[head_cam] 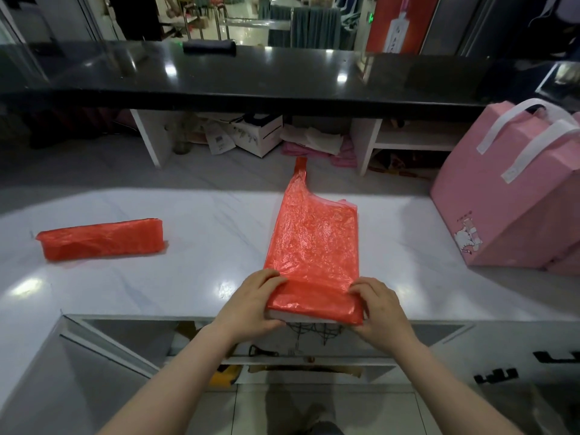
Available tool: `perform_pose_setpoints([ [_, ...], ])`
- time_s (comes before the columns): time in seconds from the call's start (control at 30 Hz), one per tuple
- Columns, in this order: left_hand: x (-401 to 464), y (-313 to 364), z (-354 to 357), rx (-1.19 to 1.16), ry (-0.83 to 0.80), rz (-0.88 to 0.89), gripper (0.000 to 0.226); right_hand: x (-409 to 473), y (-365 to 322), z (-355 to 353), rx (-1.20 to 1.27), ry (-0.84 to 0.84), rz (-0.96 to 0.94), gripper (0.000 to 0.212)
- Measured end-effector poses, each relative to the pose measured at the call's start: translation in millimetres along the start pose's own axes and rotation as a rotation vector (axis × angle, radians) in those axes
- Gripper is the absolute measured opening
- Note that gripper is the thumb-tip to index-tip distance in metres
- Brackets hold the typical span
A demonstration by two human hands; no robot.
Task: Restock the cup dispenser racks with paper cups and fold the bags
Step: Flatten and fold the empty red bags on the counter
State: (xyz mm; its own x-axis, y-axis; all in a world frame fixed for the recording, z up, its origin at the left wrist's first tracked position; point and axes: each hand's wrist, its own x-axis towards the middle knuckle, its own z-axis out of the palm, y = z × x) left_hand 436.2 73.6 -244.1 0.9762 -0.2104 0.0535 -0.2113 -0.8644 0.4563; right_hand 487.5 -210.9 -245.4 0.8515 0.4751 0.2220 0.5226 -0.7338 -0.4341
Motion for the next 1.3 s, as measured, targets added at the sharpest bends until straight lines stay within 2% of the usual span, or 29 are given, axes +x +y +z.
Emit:
perform_pose_setpoints([
  [0.13,1,-1,-5,-0.122,0.006,-0.064,0.081,2,-1,1,0.141,0.085,0.112,0.024],
  [0.23,4,-3,-9,-0.371,0.093,-0.22,0.058,8,-4,2,0.245,0.142,0.276,0.011],
  [0.33,9,-1,-7,-0.456,0.216,-0.337,0.036,14,-6,6,0.24,0.189,0.409,0.018],
  [0.43,15,5,0,-0.418,0.283,-0.398,0.025,16,-5,11,0.135,0.239,0.435,0.032],
  [0.5,19,8,3,-0.399,0.307,-0.418,0.027,17,-7,13,0.094,0.256,0.42,0.03],
  [0.57,20,9,3,-0.369,0.317,-0.407,0.04,18,-8,14,0.081,0.268,0.393,0.023],
  [0.63,18,6,7,-0.288,0.317,-0.353,0.056,17,-9,14,0.103,0.274,0.369,0.032],
  [0.7,16,3,9,-0.209,0.298,-0.319,0.065,15,-8,13,0.078,0.275,0.267,0.041],
  [0.77,16,1,10,-0.083,0.271,-0.246,0.06,12,-6,12,0.004,0.249,0.161,0.037],
  [0.83,15,1,11,0.004,0.275,-0.171,0.048,10,-4,10,-0.037,0.188,0.139,0.034],
  [0.9,13,1,10,-0.007,0.274,-0.177,0.037,8,-2,8,-0.075,0.074,0.164,0.049],
  [1.0,9,0,9,-0.051,0.25,-0.209,0.033,6,3,6,-0.122,-0.062,0.138,0.079],
  [1.07,7,1,10,0.013,0.235,-0.135,0.033,5,5,4,-0.148,-0.105,0.098,0.091],
  [1.17,5,4,9,0.159,0.112,0.012,0.041,3,6,-1,-0.144,-0.183,0.057,0.102],
  [1.3,3,3,2,0.139,0.039,0.005,0.072,1,6,-5,-0.05,-0.138,0.004,0.085],
])
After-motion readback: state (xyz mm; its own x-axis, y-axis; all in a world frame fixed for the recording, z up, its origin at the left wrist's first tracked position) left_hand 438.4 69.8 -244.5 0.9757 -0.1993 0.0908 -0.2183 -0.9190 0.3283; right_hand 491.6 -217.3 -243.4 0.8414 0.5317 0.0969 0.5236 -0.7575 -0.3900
